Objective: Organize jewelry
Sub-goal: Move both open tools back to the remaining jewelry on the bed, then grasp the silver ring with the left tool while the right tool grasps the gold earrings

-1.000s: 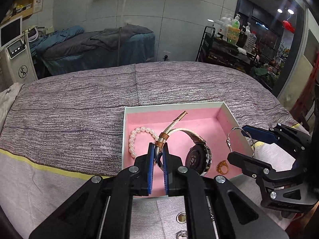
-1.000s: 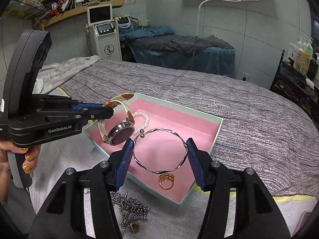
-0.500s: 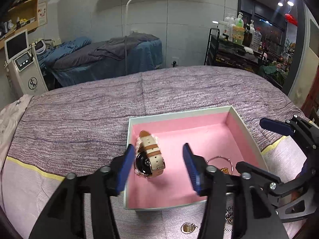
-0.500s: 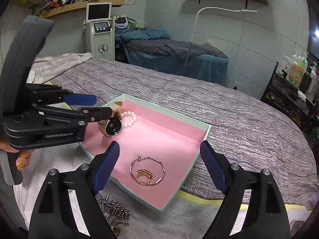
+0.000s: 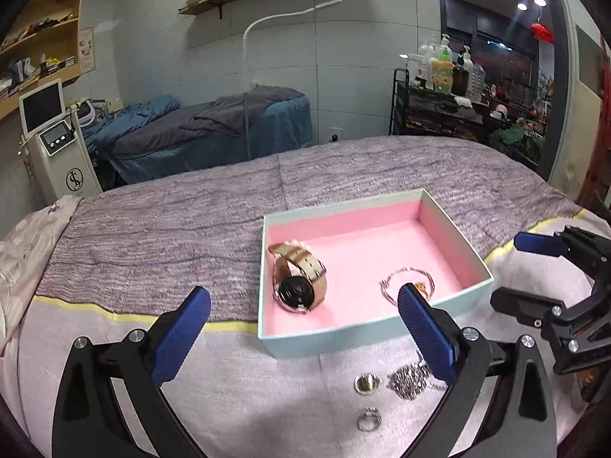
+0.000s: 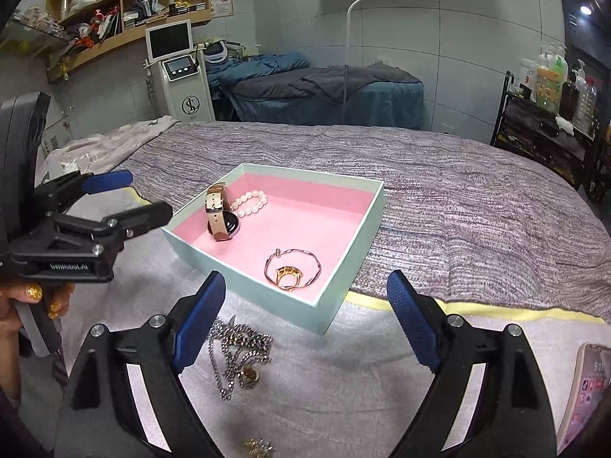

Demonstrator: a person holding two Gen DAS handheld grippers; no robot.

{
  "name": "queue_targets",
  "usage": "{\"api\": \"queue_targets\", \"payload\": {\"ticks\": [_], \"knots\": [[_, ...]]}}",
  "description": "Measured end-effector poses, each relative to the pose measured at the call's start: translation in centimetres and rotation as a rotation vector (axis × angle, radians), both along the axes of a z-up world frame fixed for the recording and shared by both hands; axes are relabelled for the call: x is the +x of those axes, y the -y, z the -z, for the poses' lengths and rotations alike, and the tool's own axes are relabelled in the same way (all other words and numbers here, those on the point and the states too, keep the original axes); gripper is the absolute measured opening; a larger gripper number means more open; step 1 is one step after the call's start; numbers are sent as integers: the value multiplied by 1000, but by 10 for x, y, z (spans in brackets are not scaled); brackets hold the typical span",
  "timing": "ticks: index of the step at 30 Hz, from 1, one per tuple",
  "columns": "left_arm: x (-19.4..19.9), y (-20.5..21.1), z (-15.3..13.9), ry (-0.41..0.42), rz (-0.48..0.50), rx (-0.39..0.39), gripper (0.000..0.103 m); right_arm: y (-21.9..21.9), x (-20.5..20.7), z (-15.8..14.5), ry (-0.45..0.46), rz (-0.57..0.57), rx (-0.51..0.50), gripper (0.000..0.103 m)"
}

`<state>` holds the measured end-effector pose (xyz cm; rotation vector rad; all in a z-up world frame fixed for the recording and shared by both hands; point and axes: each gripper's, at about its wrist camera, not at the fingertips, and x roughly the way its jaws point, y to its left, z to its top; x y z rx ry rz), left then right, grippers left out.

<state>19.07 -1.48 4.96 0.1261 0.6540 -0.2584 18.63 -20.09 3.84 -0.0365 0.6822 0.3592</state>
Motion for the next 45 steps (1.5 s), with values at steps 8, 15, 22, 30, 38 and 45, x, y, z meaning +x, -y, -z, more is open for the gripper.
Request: {"api": "queue_targets", "payload": {"ticks": [8, 15, 22, 30, 38, 45], "knots": [[-37, -10, 25, -67, 31, -43, 97, 4, -39, 16, -6, -33, -14, 86], [-64, -18, 46, -114, 68, -57, 95, 7, -63, 30, -1, -58, -45, 86], [-81, -6, 59, -125, 112, -2, 72, 7, -76, 46, -47, -86, -71, 86], [-80, -7, 71, -175, 105, -35, 49, -3, -81, 57, -83, -109, -143, 66], [-72, -1, 75, -183, 124, -36, 39, -14, -76, 59, -89, -136, -173, 37], [-52, 6, 76, -194, 152, -47, 21, -9, -72, 58, -110, -133, -130, 20]]}}
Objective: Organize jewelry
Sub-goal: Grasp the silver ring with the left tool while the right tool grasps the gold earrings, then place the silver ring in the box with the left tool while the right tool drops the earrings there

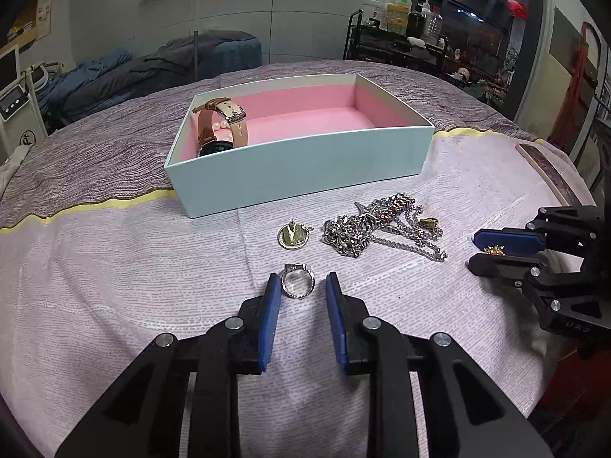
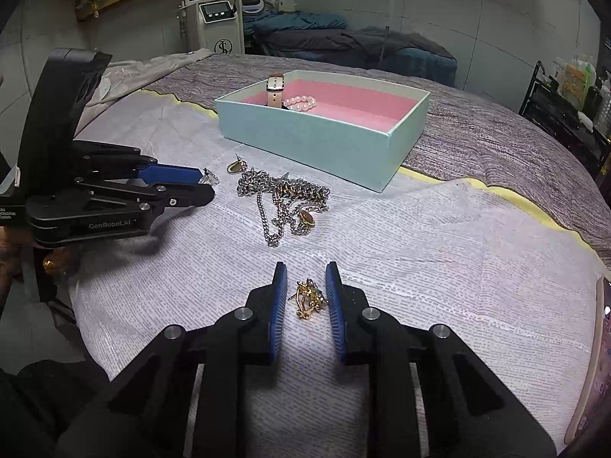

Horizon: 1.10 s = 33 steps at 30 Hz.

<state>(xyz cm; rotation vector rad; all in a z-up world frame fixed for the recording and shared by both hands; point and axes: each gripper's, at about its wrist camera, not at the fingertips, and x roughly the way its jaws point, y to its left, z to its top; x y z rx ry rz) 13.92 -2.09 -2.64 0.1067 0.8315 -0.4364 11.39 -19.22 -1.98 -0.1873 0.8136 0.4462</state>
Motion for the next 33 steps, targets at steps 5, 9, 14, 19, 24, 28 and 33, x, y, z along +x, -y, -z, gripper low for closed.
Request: {"api": "queue_targets", "payload": {"ticks": [5, 9, 14, 19, 24, 28, 33], "knots": [[2, 1, 0, -2, 4, -1, 18, 5, -1, -1, -10, 7, 29, 17], [1, 2, 0, 4, 0, 2, 17, 7, -2, -1, -10, 9, 39, 16], [-1, 1, -1, 6, -6, -14, 17, 9, -3, -2, -8, 14, 53, 16], [-9, -4, -8, 13, -8, -53, 17, 12, -6, -10, 2, 16, 90, 16], [-12, -5, -33, 58, 6, -62, 17, 8, 4, -28, 20, -15, 137, 16], [2, -3, -55, 89, 5, -59, 17, -2, 26, -48, 49, -57, 140, 16], [28, 5, -69, 110, 35, -56, 17, -8, 62, -67, 58, -75, 139, 16]]}}
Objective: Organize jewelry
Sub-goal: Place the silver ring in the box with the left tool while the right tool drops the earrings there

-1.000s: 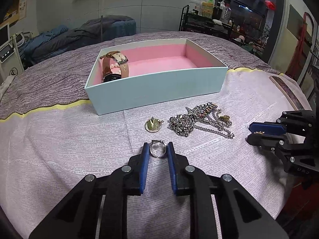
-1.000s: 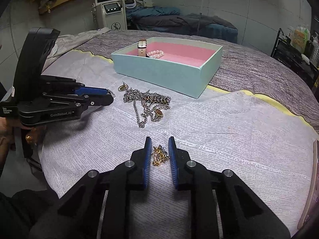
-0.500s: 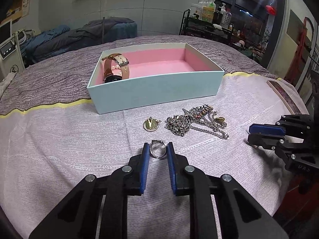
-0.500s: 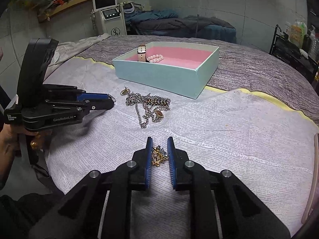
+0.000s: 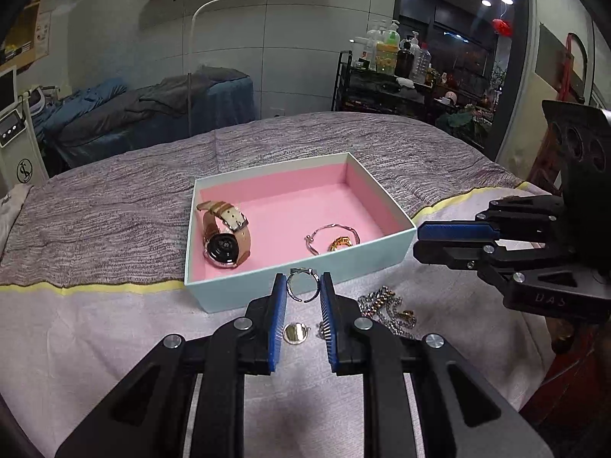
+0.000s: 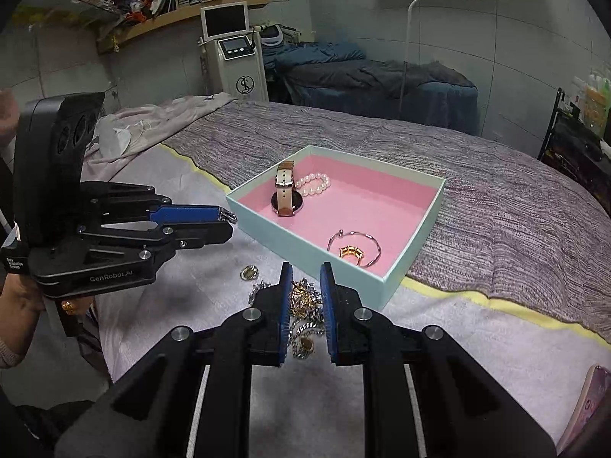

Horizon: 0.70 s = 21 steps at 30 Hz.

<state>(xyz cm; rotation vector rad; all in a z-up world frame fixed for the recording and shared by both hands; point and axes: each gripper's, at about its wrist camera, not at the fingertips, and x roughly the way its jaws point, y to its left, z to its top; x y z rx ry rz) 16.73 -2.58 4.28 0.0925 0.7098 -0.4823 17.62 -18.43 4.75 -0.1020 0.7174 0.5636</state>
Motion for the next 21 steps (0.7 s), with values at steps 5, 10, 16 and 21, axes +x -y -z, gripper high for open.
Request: {"api": "queue_targets", "payload": {"ticks": [5, 10, 16, 21], "knots": [[31, 5, -13, 19, -7, 2, 17, -3, 35, -14, 18, 19, 11, 16], [55, 17, -7, -8, 8, 28, 17, -5, 64, -12, -1, 56, 28, 16], [67, 27, 8, -30, 17, 59, 18, -9, 94, 5, -58, 88, 19, 16], [63, 29, 9, 14, 26, 86, 30, -9, 102, 13, -53, 103, 17, 20]]}}
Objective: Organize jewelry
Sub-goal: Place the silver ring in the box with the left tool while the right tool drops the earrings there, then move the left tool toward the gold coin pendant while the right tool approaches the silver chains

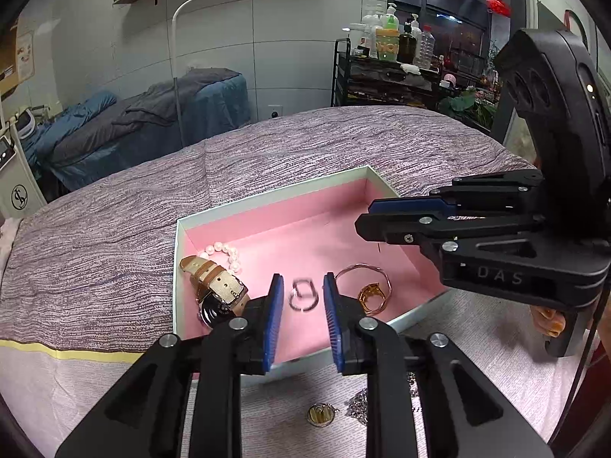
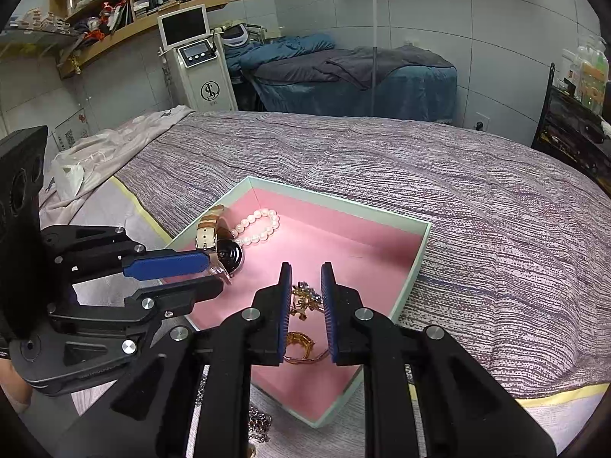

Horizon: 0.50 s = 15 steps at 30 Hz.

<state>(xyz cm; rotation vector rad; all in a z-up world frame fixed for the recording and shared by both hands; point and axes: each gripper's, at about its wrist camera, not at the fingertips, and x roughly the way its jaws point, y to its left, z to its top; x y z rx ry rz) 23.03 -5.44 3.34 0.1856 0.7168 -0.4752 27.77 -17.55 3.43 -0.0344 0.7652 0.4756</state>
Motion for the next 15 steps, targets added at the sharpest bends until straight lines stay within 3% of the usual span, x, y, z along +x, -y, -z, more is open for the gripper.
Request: {"api": "queue_targets", "payload": {"ticks": [2, 4, 6, 9, 11, 15], "knots": [[-1, -1, -1, 6, -6, 0, 53, -1, -1, 0, 19, 10, -14, 32], [-2, -5, -4, 11, -13, -30, 58, 1, -3, -3, 48, 34, -20, 51], [-5, -11, -8, 18, -18, -44, 60, 2, -5, -6, 71, 47, -31, 51], [-14, -22, -12, 41, -57, -47, 73, 7, -11, -8, 82, 62, -45, 61], [-23, -31, -15, 53, -74, -63, 82, 16, -17, -9, 76, 82, -29, 62], [-44, -45, -13, 62, -84, -82, 85, 32, -39, -13, 64, 93, 26, 62]]}}
